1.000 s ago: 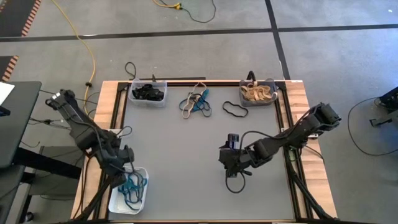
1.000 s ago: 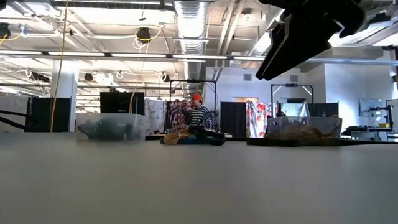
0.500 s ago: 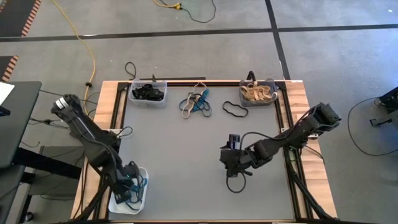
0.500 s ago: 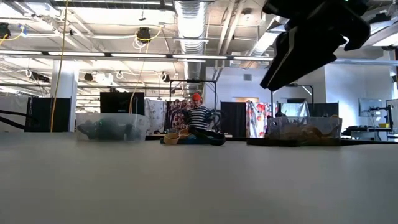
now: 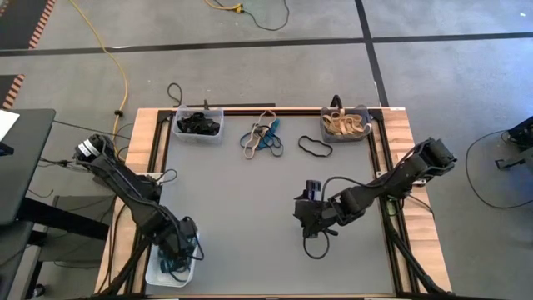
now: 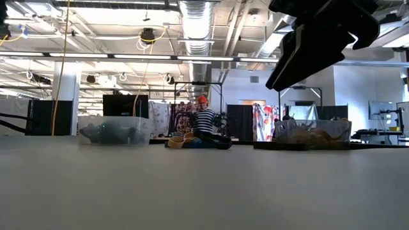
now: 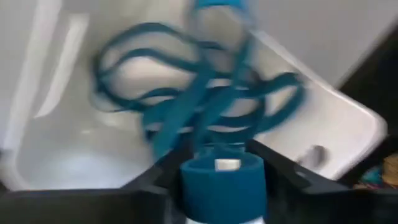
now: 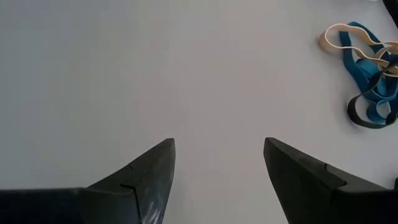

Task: Sort rubber bands into baskets
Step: Put the blue rubber band into the white bin, then put the black rubber band into the transparent bin

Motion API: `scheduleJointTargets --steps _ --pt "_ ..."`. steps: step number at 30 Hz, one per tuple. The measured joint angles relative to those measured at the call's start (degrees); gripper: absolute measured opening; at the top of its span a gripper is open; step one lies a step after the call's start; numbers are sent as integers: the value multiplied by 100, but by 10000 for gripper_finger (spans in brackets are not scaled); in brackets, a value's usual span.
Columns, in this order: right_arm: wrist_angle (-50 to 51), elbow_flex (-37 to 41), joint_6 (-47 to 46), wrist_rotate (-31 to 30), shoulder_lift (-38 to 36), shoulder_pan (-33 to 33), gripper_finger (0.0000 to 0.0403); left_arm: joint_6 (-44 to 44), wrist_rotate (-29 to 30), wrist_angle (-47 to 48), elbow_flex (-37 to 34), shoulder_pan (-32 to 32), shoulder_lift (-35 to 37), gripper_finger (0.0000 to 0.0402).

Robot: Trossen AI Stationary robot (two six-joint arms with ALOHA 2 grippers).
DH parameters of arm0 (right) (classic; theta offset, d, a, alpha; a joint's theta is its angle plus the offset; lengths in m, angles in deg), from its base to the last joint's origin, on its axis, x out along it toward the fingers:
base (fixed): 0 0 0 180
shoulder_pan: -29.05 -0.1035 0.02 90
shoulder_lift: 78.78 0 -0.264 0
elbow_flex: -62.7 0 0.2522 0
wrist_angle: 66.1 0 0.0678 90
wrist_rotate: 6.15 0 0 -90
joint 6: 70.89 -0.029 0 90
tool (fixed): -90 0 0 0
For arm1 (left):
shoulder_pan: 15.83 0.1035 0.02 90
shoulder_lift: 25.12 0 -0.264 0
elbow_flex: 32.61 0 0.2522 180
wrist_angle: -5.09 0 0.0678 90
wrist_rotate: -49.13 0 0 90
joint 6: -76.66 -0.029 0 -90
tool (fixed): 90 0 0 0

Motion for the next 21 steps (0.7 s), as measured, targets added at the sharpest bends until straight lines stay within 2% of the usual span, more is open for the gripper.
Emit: scheduleJointTargets --steps 3,7,11,15,18,21 --pt "1 0 -7 0 0 -8 276 0 -4 454 0 154 0 176" --pt "1 0 -22 0 0 -23 276 -70 -27 561 10 277 20 212" --pt "2 0 -22 1 0 -47 276 -256 -57 647 121 421 25 228" --pt "1 0 -26 2 0 -47 276 -477 32 1167 359 625 26 231" --pt "4 0 -29 1 0 -43 276 -672 406 1395 556 823 31 231" --pt "4 0 -54 2 0 -47 276 -952 1167 1405 719 1051 31 231"
